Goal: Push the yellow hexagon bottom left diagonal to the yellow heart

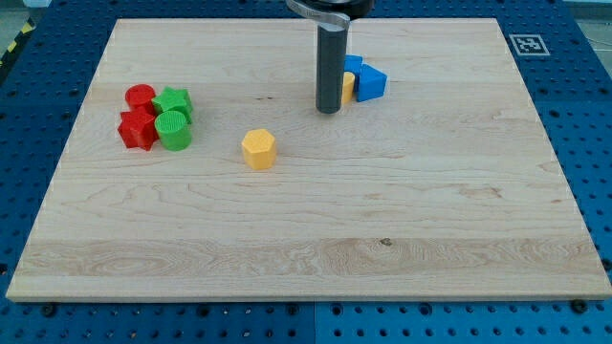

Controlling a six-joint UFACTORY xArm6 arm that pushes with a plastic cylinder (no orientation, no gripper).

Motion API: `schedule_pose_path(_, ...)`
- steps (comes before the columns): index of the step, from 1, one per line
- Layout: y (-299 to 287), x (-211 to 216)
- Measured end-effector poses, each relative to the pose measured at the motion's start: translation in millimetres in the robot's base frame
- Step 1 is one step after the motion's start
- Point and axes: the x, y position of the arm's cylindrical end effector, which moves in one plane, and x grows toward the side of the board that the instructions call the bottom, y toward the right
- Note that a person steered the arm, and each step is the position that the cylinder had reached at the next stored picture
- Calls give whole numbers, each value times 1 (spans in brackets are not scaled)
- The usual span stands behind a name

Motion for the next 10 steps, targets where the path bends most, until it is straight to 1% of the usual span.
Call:
schedule_pose_path(1, 0, 13)
schedule_pose_path(2, -3, 35)
schedule_pose_path(4, -59, 20)
schedule_pose_path(7, -61, 20)
schedule_pose_path(8, -81, 20)
schedule_pose_path(10, -138, 24)
